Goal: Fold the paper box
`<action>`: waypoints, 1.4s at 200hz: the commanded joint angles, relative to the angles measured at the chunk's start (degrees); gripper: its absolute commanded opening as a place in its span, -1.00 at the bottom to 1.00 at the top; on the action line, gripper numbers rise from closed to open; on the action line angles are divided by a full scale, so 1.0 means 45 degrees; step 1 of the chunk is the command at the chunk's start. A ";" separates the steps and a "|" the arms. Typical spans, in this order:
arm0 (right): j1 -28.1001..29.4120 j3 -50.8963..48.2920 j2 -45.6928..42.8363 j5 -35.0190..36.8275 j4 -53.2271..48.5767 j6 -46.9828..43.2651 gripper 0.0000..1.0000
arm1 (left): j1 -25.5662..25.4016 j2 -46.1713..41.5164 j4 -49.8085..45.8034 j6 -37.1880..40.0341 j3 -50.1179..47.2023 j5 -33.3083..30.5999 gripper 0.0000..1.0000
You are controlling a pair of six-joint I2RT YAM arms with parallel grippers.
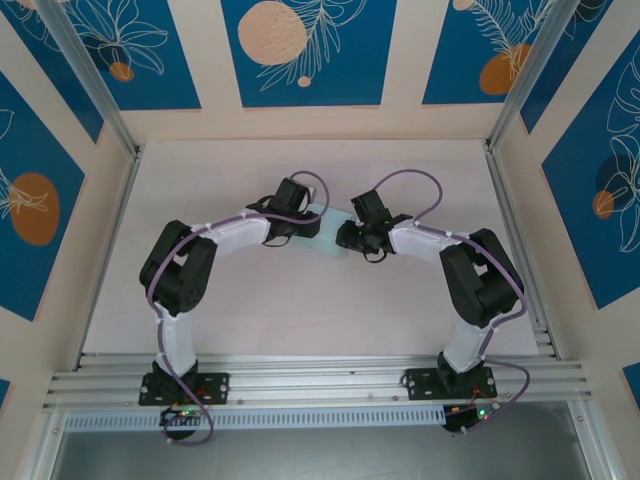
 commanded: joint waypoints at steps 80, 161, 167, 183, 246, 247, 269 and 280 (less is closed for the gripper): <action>-0.0187 -0.0051 -0.1014 -0.0232 -0.0828 -0.0857 0.03 | 0.0873 -0.1940 -0.1782 0.0973 0.0008 -0.2105 0.02; -0.0967 -0.0143 -0.0903 -0.1932 0.0056 -0.0059 0.42 | 0.2472 0.0122 -0.1801 0.1254 0.1409 0.1899 -0.04; -0.1053 -0.0153 -0.0829 -0.2127 0.0191 0.0052 0.43 | 0.2469 0.0310 -0.1907 0.1254 0.1587 0.1991 -0.06; -0.1217 -0.0182 -0.0602 -0.2517 0.0500 0.0299 0.44 | 0.2476 0.0750 -0.2077 0.1258 0.1971 0.2308 -0.09; -0.1612 -0.0377 0.0149 -0.3393 0.1356 0.0867 0.48 | 0.2619 0.1366 -0.1757 0.0962 0.1986 0.3173 -0.14; -0.1613 -0.0377 0.0164 -0.3405 0.1374 0.0873 0.49 | 0.2626 0.1370 -0.1756 0.0961 0.1986 0.3171 -0.15; -0.1646 -0.0397 0.0475 -0.3584 0.1609 0.1010 0.50 | 0.2789 0.1514 -0.1817 0.0719 0.1949 0.3168 -0.24; -0.1646 -0.0389 0.0636 -0.3682 0.1754 0.1091 0.51 | 0.2875 0.1567 -0.1845 0.0639 0.1894 0.3186 -0.30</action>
